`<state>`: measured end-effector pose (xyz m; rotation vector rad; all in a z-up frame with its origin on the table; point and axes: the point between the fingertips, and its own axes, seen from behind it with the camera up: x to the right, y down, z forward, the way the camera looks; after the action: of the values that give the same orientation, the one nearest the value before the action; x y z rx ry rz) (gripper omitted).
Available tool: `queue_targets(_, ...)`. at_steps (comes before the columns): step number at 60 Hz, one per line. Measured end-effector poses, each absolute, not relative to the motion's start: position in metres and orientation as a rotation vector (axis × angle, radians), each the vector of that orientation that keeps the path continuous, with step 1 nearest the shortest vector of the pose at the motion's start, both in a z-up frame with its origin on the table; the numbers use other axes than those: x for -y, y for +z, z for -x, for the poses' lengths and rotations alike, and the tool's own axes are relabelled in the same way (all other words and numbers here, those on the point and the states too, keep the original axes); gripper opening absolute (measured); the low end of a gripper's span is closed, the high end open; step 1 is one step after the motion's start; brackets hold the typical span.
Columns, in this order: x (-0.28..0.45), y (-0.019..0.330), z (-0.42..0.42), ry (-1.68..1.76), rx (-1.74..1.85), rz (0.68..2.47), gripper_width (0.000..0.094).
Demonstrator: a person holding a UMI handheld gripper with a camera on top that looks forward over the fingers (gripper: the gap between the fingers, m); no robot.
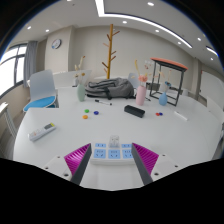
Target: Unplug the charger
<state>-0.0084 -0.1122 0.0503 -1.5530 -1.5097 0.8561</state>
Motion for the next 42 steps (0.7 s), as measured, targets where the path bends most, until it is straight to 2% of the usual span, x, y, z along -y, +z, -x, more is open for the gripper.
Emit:
queue_targets(9, 0.107, 0.020, 0.051, 0.878, 1.500, 1.588, 0.0857)
queue_targets(21, 0.103, 0.003, 0.084, 0.891, 1.509, 1.592, 0.0853)
queue_targets(24, 0.104, 0.000, 0.089, 0.902, 1.514, 1.599, 0.0824)
queue_targets(26, 0.104, -0.001, 0.092, 0.904, 1.518, 1.599, 0.0775)
queue_targets(28, 0.105, -0.002, 0.095, 0.907, 1.525, 1.597, 0.0680)
queue_targets(33, 0.092, -0.007, 0.101, 0.858, 1.491, 1.618, 0.0246)
queue_targets(40, 0.095, -0.008, 0.103, 0.858, 1.501, 1.622, 0.0119)
queue_targets(42, 0.095, -0.008, 0.104, 0.869, 1.500, 1.634, 0.0113)
